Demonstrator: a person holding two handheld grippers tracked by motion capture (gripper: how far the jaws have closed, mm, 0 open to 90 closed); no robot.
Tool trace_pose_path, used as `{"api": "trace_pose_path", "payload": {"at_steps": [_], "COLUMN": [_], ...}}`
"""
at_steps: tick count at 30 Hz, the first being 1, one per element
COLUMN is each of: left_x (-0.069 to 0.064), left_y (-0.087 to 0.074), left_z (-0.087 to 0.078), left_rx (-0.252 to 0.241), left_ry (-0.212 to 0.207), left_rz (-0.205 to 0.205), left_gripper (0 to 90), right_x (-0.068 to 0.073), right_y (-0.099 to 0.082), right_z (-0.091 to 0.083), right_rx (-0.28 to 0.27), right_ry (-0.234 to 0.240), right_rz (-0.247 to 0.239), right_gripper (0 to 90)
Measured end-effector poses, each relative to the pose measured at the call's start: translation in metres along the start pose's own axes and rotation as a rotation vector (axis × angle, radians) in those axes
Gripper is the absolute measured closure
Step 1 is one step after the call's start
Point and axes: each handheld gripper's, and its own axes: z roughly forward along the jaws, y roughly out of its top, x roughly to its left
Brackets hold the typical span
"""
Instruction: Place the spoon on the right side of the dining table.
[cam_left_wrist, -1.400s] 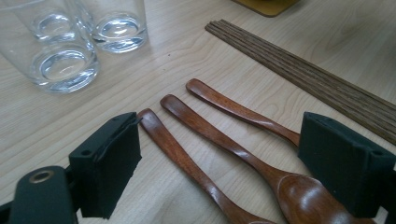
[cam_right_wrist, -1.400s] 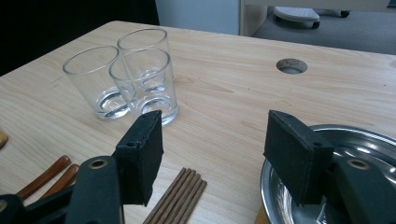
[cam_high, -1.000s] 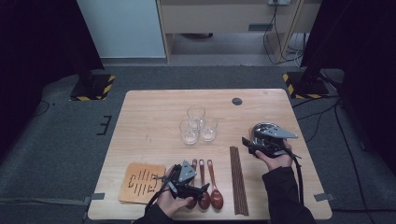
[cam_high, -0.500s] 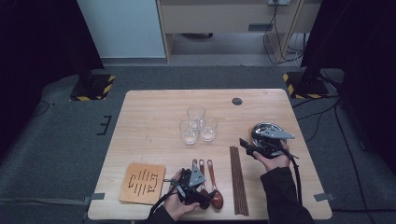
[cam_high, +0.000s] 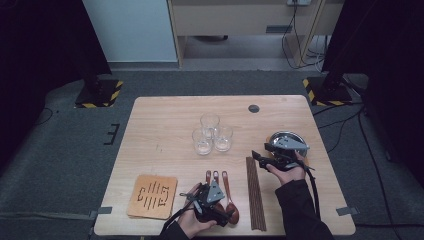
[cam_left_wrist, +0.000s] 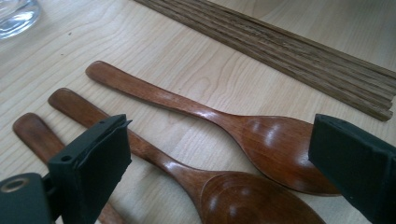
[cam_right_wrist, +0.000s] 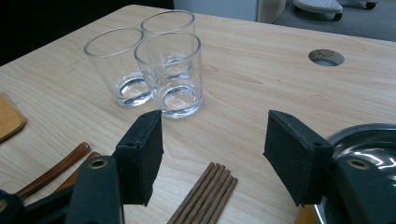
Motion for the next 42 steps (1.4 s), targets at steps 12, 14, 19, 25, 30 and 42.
{"api": "trace_pose_path", "payload": {"at_steps": [12, 14, 19, 25, 30, 42], "left_x": [-0.007, -0.007, -0.009, -0.010, -0.011, -0.011], "left_y": [0.000, 0.000, 0.000, -0.001, -0.001, -0.003], "left_z": [0.008, 0.009, 0.011, 0.012, 0.014, 0.017], "left_rx": [0.021, 0.023, 0.023, 0.027, 0.030, 0.028], "left_ry": [-0.034, -0.038, -0.055, -0.060, -0.055, -0.037], "left_rz": [0.024, 0.028, 0.035, 0.044, 0.056, 0.064], "left_gripper": [6.3, 6.5, 6.6, 6.6, 6.6, 7.4], "right_x": [0.006, 0.008, 0.012, 0.017, 0.024, 0.037], "right_y": [-0.002, -0.002, -0.003, -0.006, -0.008, -0.016], "right_z": [0.005, 0.007, 0.009, 0.014, 0.019, 0.034], "right_rx": [0.014, 0.017, 0.023, 0.040, 0.059, 0.122], "right_ry": [0.023, 0.030, 0.045, 0.058, 0.083, 0.147], "right_rz": [-0.005, 0.002, 0.002, -0.005, -0.002, -0.004], "right_gripper": [37.2, 37.1, 37.0, 37.0, 37.1, 37.2]}}
